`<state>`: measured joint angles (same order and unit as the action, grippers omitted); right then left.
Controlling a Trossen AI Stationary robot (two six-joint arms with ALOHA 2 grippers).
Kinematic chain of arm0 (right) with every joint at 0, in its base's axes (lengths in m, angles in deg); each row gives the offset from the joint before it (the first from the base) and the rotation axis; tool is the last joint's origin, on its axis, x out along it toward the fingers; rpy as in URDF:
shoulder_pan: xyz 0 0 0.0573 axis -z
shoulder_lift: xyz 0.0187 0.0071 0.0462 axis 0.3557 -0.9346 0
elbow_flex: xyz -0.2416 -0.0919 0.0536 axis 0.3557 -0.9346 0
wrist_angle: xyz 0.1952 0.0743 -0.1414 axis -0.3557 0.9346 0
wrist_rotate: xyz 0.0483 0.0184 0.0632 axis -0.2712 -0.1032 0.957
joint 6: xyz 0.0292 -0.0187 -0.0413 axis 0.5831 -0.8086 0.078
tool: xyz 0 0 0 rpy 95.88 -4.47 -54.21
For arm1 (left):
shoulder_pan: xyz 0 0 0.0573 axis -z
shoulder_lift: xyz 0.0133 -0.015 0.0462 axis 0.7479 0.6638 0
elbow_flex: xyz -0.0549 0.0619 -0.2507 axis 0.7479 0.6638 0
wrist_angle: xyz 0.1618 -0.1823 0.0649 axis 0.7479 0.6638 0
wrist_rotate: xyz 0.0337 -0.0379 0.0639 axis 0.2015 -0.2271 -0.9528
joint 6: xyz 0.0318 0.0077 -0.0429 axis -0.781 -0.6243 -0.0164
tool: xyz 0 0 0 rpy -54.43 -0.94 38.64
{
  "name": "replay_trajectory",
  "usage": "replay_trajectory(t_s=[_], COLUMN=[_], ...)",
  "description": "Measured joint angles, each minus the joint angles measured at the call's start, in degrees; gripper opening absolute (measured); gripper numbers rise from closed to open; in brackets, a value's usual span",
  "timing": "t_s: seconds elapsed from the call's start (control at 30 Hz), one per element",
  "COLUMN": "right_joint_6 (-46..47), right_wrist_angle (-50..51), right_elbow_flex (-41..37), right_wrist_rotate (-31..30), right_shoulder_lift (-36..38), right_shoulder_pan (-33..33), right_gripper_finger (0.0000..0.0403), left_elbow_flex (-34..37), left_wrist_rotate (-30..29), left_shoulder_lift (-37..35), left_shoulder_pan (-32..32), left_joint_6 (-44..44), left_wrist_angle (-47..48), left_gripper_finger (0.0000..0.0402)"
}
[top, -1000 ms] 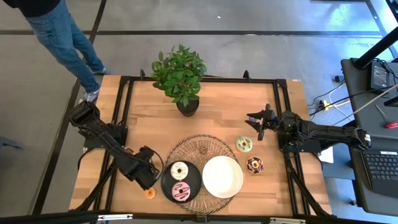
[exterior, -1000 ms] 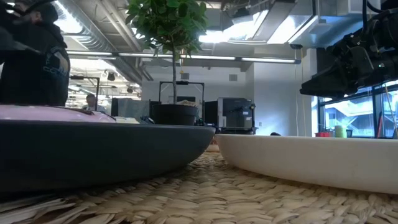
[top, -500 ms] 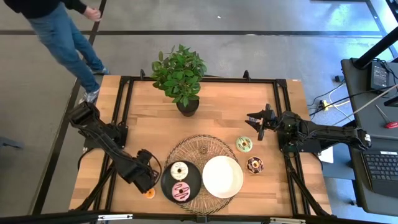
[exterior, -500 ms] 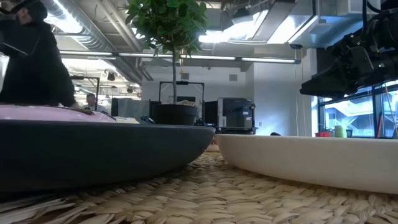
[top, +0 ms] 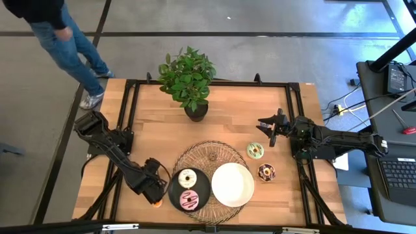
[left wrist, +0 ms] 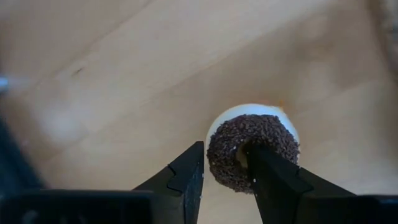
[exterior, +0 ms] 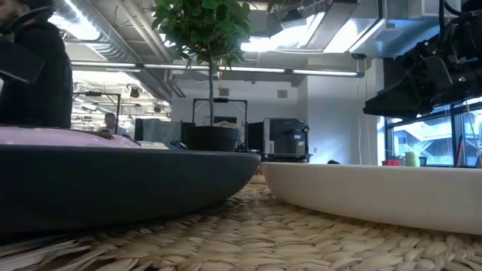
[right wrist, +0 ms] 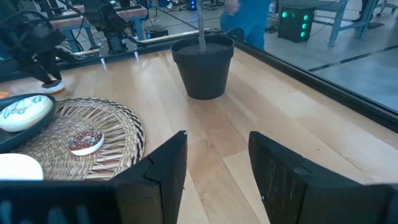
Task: Pick & Place donuts
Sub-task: Put the small black donut on the white plate
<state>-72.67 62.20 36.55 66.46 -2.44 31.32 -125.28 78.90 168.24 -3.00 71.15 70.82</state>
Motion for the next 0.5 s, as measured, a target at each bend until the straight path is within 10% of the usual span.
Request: replay_trajectory(t_s=[0.5], right_joint_6=[-0.1], right_wrist_angle=[0.0], right_elbow_flex=[0.0], right_wrist_rotate=[0.0], right_shoulder_lift=[0.0], right_shoulder_pan=[0.0], right_gripper_finger=[0.0173], left_elbow_flex=[0.0], left_wrist_rotate=[-1.0], left_shoulder_lift=[0.0], left_shoulder_pan=[-0.2], left_joint_6=[-6.7], left_wrist_angle=[-3.1], left_gripper_finger=[0.0067])
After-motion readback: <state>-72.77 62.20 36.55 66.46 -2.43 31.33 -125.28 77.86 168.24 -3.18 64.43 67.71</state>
